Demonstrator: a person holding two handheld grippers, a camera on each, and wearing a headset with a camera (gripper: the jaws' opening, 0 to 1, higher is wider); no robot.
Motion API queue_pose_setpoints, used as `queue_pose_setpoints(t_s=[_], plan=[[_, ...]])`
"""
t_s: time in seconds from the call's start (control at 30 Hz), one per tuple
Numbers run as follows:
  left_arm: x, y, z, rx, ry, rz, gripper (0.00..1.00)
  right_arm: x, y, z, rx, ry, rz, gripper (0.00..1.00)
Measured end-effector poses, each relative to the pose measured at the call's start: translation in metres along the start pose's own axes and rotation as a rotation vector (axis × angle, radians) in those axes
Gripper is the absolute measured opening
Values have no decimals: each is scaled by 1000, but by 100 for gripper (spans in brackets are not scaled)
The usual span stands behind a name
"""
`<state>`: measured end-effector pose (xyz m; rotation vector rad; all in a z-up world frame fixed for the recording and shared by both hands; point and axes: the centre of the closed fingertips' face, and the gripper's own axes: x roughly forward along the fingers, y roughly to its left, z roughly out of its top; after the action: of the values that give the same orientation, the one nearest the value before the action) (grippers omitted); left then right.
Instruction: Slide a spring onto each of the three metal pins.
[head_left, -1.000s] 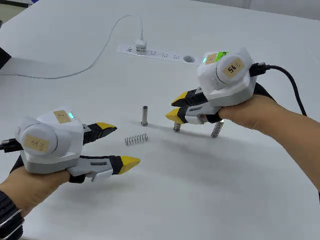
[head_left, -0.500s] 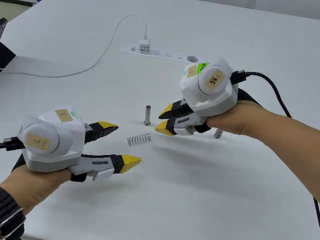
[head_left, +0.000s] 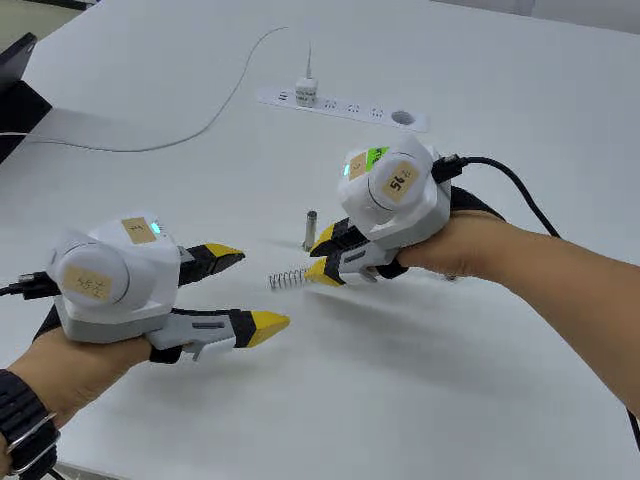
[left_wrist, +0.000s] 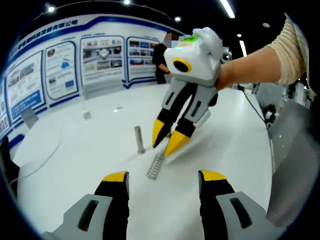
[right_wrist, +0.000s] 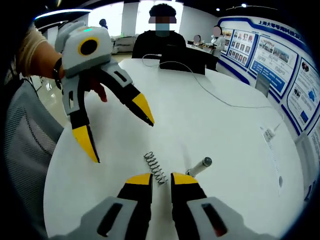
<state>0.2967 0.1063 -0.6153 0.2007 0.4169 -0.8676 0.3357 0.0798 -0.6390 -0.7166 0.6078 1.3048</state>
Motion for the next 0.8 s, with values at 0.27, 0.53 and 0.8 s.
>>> queue_pose_setpoints(t_s=[0.27,0.53,0.8], plan=[[1,-1,-1,-4,2,-1,56,9,3,-5,-4,26,18,15],[0,-1,-2,-10,2,0,56,12,3,-11,-8,56,24,13],[0,-1,-2,-9,4,-1,55,13,6,-14,7,68,35,12]])
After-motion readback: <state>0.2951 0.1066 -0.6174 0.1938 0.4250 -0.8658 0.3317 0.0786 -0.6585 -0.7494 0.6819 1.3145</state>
